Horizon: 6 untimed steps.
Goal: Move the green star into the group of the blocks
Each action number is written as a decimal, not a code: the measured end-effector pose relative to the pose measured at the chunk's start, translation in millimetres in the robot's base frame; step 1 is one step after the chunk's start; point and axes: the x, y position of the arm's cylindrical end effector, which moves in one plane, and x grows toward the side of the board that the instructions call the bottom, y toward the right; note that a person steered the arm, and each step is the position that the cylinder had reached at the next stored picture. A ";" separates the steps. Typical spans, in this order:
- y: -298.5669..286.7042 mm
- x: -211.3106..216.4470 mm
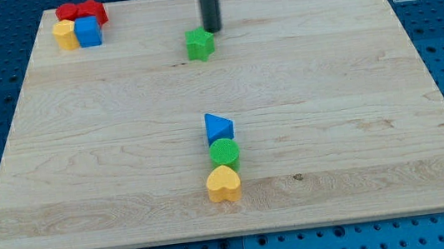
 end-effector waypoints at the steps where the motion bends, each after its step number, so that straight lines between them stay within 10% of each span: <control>1: 47.8 22.3; 3: 13.7 76.8; 6: -42.1 50.9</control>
